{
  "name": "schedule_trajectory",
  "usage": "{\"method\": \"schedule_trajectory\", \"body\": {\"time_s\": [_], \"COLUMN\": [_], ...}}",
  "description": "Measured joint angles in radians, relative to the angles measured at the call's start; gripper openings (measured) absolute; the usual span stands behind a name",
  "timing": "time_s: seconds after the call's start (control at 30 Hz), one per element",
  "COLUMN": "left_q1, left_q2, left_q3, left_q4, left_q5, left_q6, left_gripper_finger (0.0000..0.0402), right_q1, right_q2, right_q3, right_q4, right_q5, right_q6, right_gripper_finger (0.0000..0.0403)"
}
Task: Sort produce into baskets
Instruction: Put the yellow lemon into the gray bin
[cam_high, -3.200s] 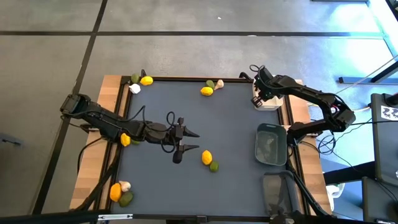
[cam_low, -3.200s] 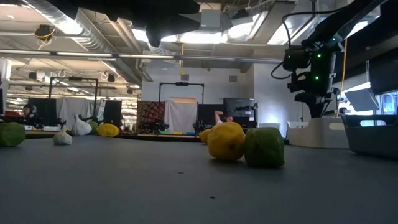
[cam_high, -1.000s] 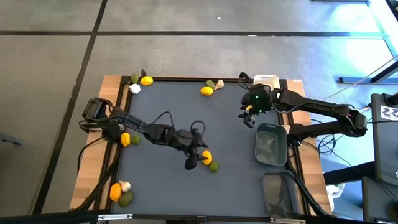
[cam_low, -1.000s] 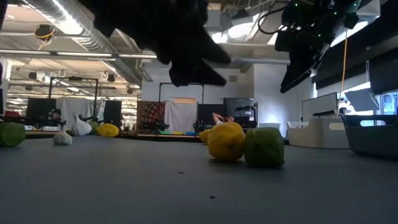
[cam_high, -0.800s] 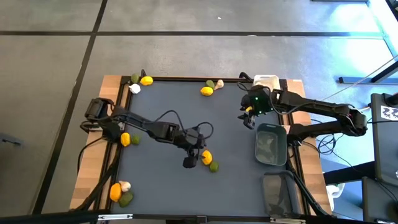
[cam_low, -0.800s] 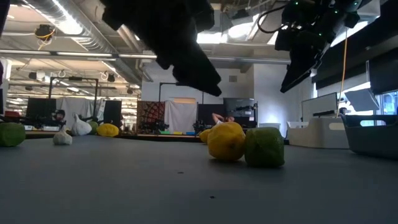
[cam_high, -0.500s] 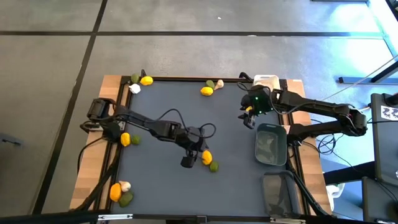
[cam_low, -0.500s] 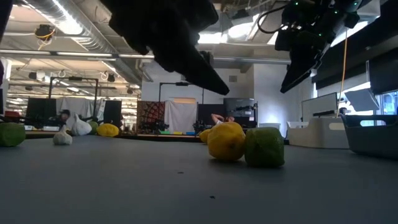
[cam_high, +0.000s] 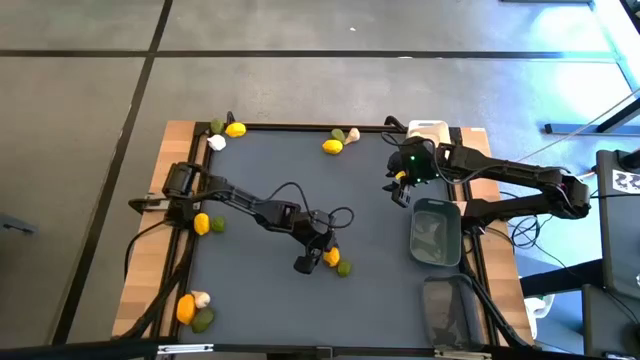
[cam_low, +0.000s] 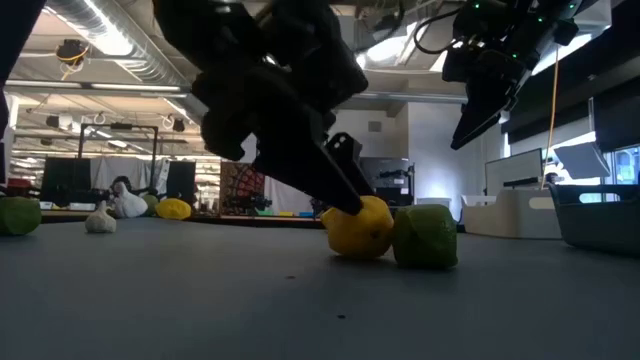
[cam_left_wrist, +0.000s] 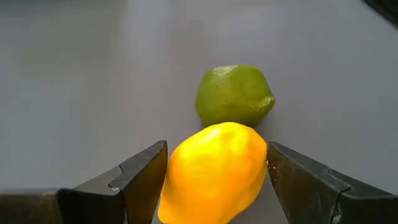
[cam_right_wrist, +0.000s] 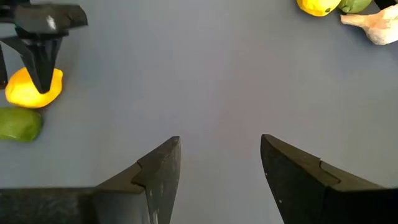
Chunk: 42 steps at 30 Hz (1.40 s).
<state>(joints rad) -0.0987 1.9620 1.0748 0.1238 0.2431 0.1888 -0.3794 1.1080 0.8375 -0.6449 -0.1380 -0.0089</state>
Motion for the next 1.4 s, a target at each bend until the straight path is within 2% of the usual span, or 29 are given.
{"method": "schedule_trajectory", "body": {"time_s": [0.17,0.47,0.63,0.83,1.0,1.4], "left_q1": [0.029,0.031,0.029,0.03,0.029,0.02], "left_q2": [0.02,0.02,0.008,-0.057,-0.129,-0.263], "left_q3": [0.0,0.0,0.001,0.0,0.003,0.003], "left_q4": [0.004,0.003,-0.012,-0.035,-0.01,0.137], "left_q5": [0.056,0.057,0.039,-0.049,-0.153,-0.207], "left_q6": [-0.047,-0.072,-0.081,-0.084,-0.117,-0.293], "left_gripper_finger": [0.0253,0.016,0.0149,0.0146,0.0146,0.0158], "right_q1": [0.0,0.0,0.032,0.164,0.285,0.535], "right_q2": [0.0,0.0,-0.011,-0.049,-0.056,-0.045], "right_q3": [0.0,0.0,0.001,0.023,0.031,0.031], "right_q4": [-0.004,-0.007,0.002,0.008,0.064,0.193], "right_q5": [0.0,-0.003,-0.124,-0.134,-0.102,0.117], "right_q6": [0.001,0.003,0.052,0.108,0.158,0.214], "right_gripper_finger": [0.0221,0.0221,0.0221,0.0221,0.0221,0.0221]}}
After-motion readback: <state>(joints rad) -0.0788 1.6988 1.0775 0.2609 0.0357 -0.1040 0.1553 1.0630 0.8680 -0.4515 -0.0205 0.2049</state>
